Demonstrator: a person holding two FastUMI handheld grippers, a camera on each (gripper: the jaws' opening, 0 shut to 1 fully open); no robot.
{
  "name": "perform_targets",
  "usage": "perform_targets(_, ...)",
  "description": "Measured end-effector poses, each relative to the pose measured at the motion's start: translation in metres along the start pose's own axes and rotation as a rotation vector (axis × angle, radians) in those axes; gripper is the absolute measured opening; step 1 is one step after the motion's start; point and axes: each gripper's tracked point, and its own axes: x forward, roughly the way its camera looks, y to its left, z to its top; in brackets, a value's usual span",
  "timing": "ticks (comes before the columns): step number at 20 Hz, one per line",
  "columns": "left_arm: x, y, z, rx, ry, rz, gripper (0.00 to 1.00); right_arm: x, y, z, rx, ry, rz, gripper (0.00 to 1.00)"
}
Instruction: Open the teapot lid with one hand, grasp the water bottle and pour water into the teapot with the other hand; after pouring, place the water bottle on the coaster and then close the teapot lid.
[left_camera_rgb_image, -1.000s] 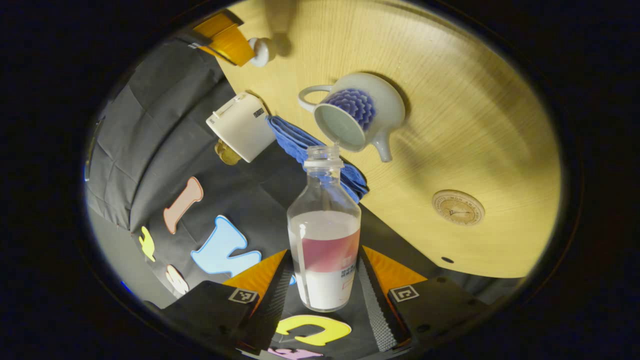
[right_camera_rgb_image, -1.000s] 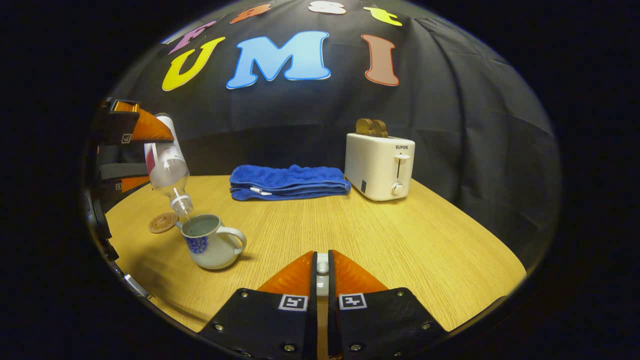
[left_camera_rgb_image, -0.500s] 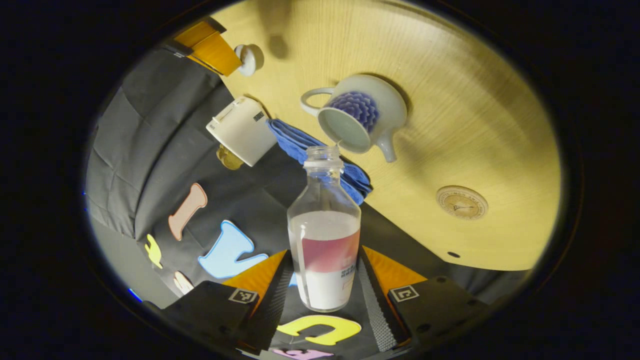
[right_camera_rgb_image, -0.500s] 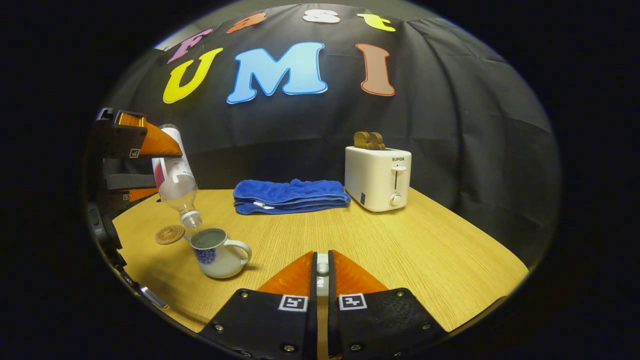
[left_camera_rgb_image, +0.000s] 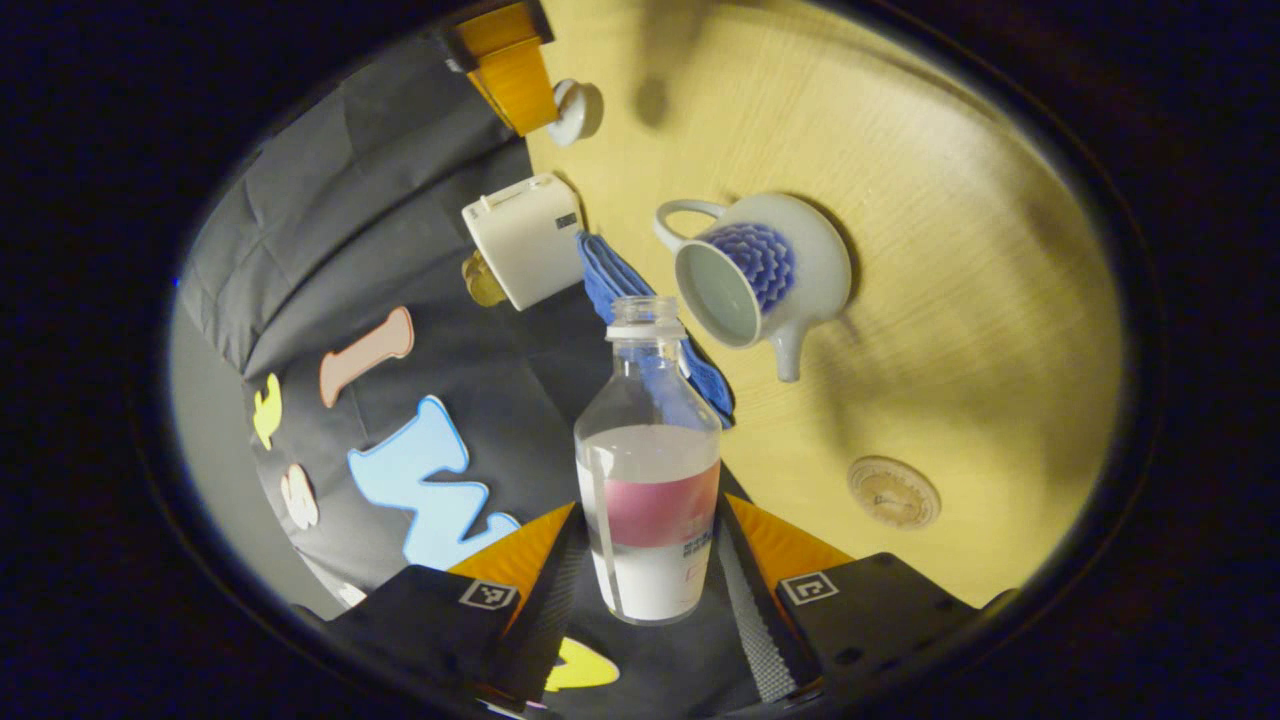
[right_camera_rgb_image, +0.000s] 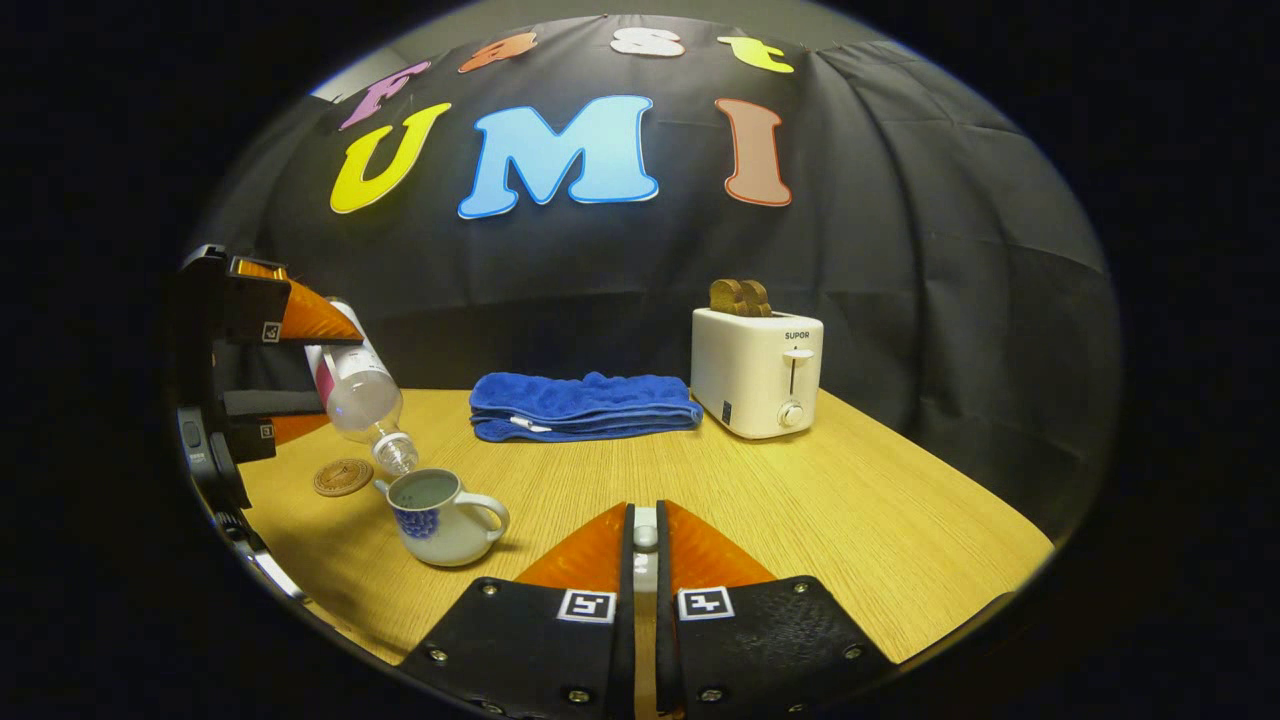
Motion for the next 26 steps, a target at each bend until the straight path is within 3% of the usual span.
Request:
perform_targets(9, -0.004, -0.013, -0.027, -0.415, -0.035, 0.070, 0.87, -0.004, 0.011, 0.020, -0.056, -0.018, -0.017, 0.08)
perform_targets(13, -0.009, -0.028, -0.047, -0.675, -0.031, 0.068, 0.87, -0.005, 0.021, 0.031, -0.080, -0.035, -0.017, 0.08)
perform_targets(16, -0.010, -0.034, -0.062, -0.930, -0.030, 0.080, 0.87, -0.004, 0.035, 0.035, -0.093, -0.034, 0.002, 0.08)
perform_targets(21, -0.003, -0.052, -0.083, -1.472, -0.043, 0.029, 0.87, -0.006, 0.051, 0.043, -0.101, -0.043, 0.021, 0.08)
perform_targets(26, 0.005, -0.069, -0.088, -1.794, -0.072, 0.019, 0.87, -0.004, 0.065, 0.050, -0.105, -0.053, 0.036, 0.08)
